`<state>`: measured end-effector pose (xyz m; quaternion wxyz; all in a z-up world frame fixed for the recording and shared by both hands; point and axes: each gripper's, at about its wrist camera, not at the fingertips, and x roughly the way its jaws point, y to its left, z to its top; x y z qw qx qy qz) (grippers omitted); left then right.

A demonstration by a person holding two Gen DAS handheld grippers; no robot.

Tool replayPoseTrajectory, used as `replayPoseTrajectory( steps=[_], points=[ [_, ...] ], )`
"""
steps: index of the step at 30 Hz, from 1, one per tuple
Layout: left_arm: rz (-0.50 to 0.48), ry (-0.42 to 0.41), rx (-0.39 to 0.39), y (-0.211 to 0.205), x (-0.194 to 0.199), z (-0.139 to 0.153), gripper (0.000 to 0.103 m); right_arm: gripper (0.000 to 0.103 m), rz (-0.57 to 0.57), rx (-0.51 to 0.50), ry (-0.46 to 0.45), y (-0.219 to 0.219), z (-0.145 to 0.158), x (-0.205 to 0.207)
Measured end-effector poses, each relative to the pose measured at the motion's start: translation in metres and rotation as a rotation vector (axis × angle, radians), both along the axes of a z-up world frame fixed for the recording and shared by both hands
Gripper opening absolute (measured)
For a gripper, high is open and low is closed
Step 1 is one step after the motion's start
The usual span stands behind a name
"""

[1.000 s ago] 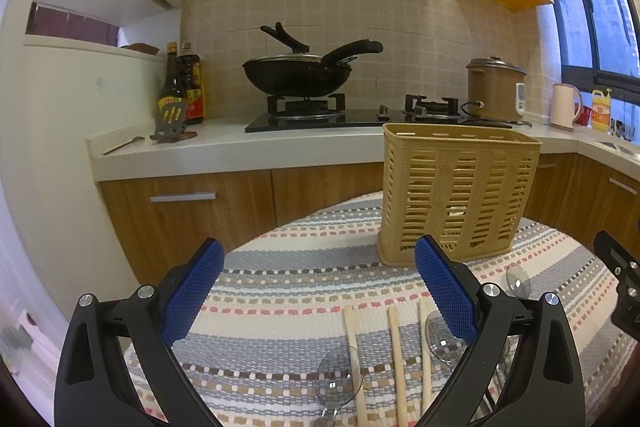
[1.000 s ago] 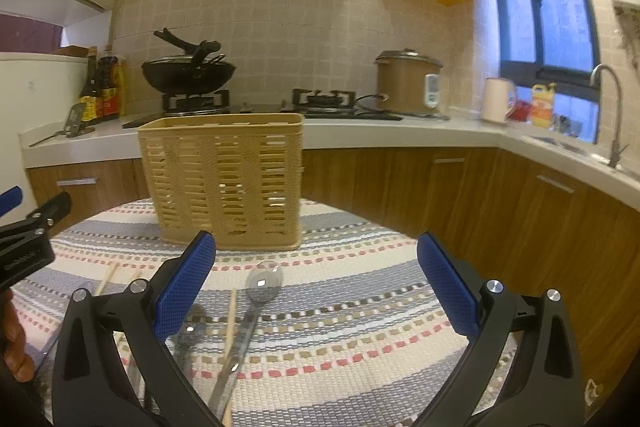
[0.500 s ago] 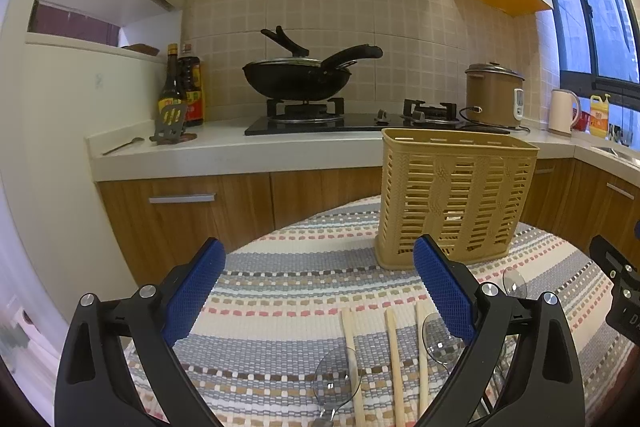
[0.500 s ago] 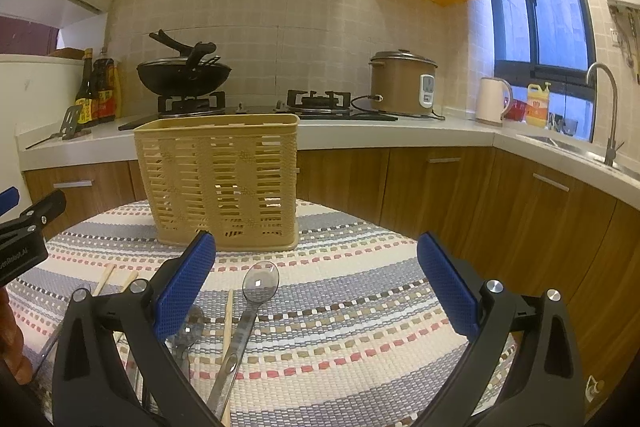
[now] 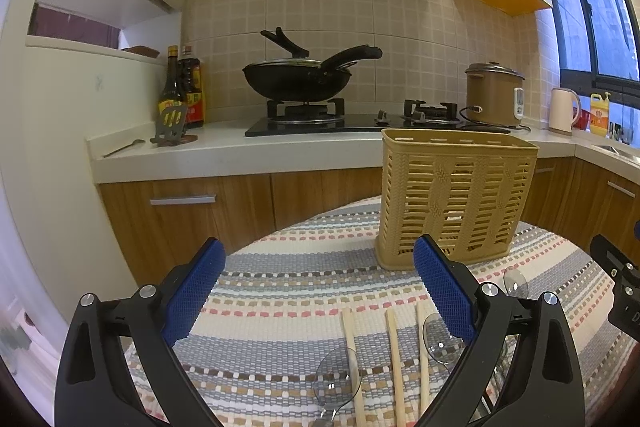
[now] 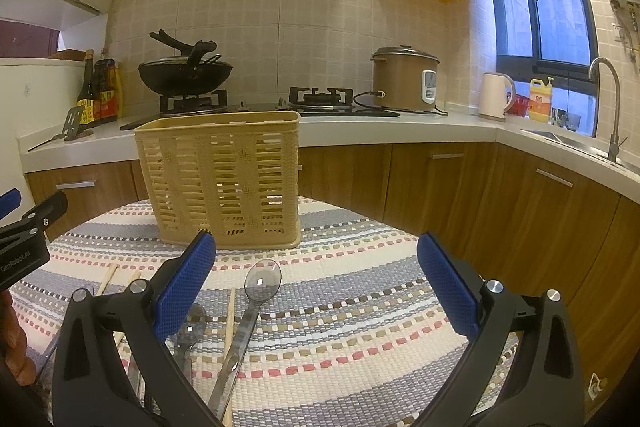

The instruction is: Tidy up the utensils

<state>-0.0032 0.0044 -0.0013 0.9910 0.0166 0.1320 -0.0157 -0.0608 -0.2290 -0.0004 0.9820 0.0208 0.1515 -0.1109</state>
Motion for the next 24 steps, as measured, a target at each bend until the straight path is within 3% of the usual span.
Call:
replayPoseTrajectory(
  steps=[18, 22, 24],
  points=[
    [0.01, 0.026, -0.003, 0.003, 0.002, -0.001, 0.092, 0.096, 0.047, 0.034, 0.057, -0.001, -0.004, 0.008],
    [-0.021, 0.133, -0.027, 0.02, 0.013, 0.005, 0.086, 0.087, 0.091, 0.11, 0.142, -0.01, -0.002, 0.019],
    [-0.11, 0.227, -0.044, 0.035, 0.022, 0.012, 0.086, 0.078, 0.109, 0.132, 0.223, -0.015, 0.0, 0.029]
  ],
)
